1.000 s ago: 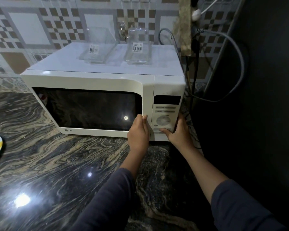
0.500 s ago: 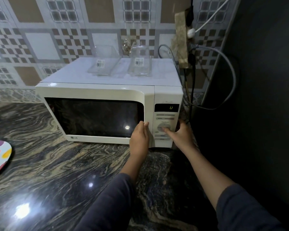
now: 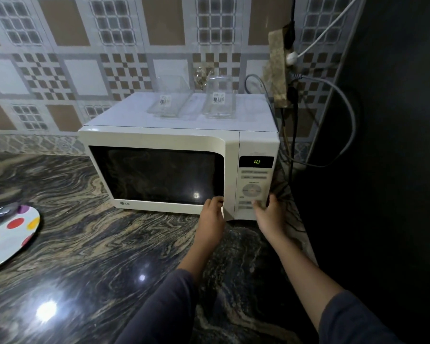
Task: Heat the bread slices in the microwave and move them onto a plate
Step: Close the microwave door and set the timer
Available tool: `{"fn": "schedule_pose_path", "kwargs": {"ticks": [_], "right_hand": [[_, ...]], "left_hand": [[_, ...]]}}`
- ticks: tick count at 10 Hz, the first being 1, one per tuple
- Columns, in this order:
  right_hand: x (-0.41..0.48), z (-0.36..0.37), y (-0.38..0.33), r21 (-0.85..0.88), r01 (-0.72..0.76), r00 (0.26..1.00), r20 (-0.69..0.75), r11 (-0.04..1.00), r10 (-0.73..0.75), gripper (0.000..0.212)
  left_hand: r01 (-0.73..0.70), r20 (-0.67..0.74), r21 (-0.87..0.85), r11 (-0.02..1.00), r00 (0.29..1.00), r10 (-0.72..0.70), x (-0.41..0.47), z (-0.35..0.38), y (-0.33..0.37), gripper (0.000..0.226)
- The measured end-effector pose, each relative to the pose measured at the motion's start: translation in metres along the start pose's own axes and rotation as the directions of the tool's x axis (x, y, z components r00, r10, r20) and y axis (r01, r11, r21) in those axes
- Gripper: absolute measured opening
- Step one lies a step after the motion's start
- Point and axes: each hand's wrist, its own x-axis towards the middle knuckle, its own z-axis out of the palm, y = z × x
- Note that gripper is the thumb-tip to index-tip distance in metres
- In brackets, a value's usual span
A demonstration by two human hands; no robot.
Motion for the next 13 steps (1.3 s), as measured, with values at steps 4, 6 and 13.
{"fn": "schedule_pose_path", "kwargs": {"ticks": [4, 6, 13], "right_hand": [[-0.056, 0.042, 0.085, -0.709, 0.316, 0.945, 0.293, 0.63, -0.145, 0.093], [-0.053, 0.043, 0.087, -0.765, 0.335, 0.939, 0.322, 0.55, -0.123, 0.084], [-0.055, 0.044, 0.086, -0.764, 0.344, 0.936, 0.324, 0.546, -0.136, 0.084]], "left_hand": [[-0.079, 0.267, 0.549, 0.832, 0.96, -0.086, -0.053, 0.009, -0.07, 0.063], [-0.095, 0.268, 0.568, 0.817, 0.961, -0.074, -0.053, 0.012, -0.072, 0.075], [-0.098, 0.31, 0.562, 0.821, 0.945, -0.099, -0.053, 0.01, -0.069, 0.063]]}}
